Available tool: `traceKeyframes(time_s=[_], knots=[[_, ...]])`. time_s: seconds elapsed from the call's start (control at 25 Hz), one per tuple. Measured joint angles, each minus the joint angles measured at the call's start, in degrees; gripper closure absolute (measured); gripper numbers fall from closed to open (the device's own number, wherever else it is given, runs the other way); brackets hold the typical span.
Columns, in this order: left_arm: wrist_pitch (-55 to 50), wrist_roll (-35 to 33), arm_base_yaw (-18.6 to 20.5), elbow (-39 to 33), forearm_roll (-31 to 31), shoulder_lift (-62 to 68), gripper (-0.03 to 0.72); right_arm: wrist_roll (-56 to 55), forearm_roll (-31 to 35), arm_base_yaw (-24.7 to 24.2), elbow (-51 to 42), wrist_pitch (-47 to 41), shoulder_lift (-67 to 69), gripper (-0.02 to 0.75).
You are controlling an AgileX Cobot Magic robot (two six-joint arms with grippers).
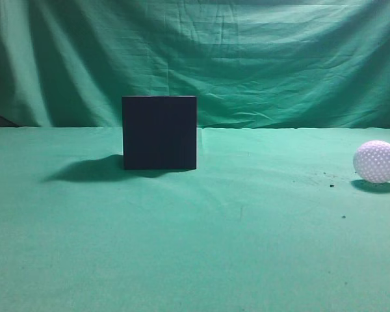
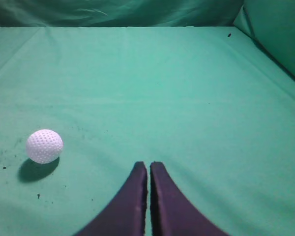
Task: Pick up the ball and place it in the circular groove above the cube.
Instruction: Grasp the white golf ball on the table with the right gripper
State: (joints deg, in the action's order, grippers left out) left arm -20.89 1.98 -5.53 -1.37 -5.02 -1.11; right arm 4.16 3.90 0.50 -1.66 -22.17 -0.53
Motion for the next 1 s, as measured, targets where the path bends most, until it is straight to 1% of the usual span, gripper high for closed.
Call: traceKeyframes(time_s=[0.2,0.28,0.32,0.44,0.48,0.6,0.72,0.84,0.96,1.0], knots=[[0.00,0.00,0.00,0.00,0.00,0.00,0.688,0.00,-0.10,0.00,0.00,0.26,0.00,0.738],[0.00,0.00,0.00,0.00,0.00,0.00,0.688,-0.22,0.88,0.00,0.00,2.83,0.00,0.738],[0.00,0.00,0.00,0.00,0.00,0.00,0.688,-0.81,3.08,0.00,0.00,5.76,0.00,0.738],[0.00,0.00,0.00,0.00,0.00,0.00,0.688,-2.54,13.31,0.00,0.00,15.86,0.00,0.738],[0.00,0.00,0.00,0.00,0.00,0.00,0.688,-2.66,15.68,0.00,0.00,18.57,0.00,0.738],[0.00,0.00,0.00,0.00,0.00,0.00,0.688,-2.93,18.43,0.00,0.00,22.71,0.00,0.738],[0.00,0.00,0.00,0.00,0.00,0.00,0.688,-2.93,18.93,0.00,0.51,22.17,0.00,0.738],[0.00,0.00,0.00,0.00,0.00,0.00,0.688,-2.44,19.15,0.00,3.99,20.52,0.00,0.738],[0.00,0.00,0.00,0.00,0.00,0.00,0.688,-0.01,19.04,0.00,9.16,15.78,2.38,0.738],[0.00,0.00,0.00,0.00,0.00,0.00,0.688,0.56,19.04,0.00,11.12,12.85,4.31,0.738]])
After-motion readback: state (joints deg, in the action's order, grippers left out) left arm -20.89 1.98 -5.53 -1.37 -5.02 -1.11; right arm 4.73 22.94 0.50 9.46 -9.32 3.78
